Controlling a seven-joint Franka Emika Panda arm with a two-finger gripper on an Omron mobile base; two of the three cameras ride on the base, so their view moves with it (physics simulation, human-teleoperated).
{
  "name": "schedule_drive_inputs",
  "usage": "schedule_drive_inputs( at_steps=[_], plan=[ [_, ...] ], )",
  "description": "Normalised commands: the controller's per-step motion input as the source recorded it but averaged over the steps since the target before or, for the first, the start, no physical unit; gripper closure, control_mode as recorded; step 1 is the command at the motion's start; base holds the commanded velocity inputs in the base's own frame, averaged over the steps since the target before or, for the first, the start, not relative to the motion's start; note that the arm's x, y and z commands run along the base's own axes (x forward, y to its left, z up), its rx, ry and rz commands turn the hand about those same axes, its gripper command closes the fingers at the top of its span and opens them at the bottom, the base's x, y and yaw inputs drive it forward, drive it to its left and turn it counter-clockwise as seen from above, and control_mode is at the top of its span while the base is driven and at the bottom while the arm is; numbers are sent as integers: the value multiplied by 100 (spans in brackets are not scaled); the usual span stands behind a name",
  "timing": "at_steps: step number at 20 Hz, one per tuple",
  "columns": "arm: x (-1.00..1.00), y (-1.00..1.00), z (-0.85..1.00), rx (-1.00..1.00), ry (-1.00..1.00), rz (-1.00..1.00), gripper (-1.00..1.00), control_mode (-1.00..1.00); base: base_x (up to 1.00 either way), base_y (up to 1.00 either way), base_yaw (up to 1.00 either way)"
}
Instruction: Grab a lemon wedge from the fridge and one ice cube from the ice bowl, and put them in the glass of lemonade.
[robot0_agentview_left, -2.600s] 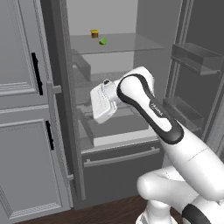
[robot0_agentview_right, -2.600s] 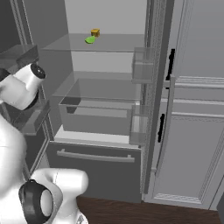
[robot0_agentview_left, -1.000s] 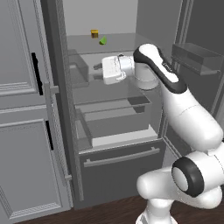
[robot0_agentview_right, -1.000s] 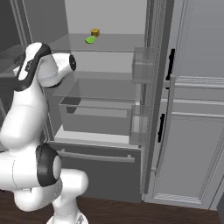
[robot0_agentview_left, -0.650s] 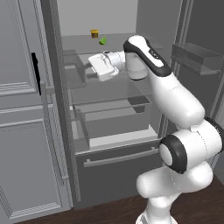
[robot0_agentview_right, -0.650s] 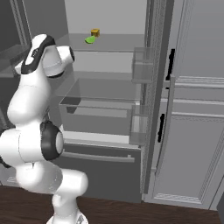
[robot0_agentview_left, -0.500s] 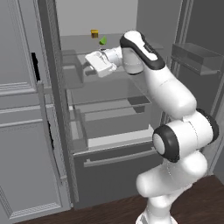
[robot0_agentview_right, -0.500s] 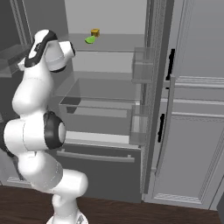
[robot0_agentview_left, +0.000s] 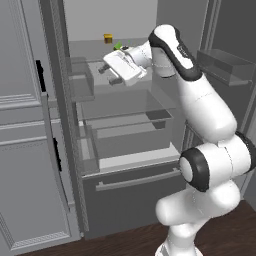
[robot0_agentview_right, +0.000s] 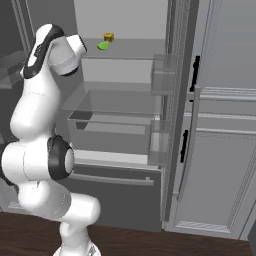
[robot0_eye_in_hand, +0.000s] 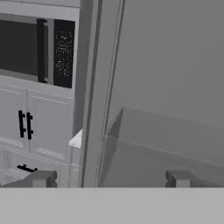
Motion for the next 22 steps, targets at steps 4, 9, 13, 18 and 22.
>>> schedule_drive_inputs(
  at_steps=[4,9,13,18,22],
  plan=[
    [-86,-43,0,0,-17,-31,-100,-100,0,0,0],
    [-60,-24,3,-8,-2,-56,-100,-100,0,0,0],
    [-33,-38,20,-8,7,-63,-100,-100,0,0,0],
    [-31,-75,32,-2,16,-54,-100,-100,0,0,0],
    [-39,-86,7,0,12,-51,-100,-100,0,0,0]
  ],
)
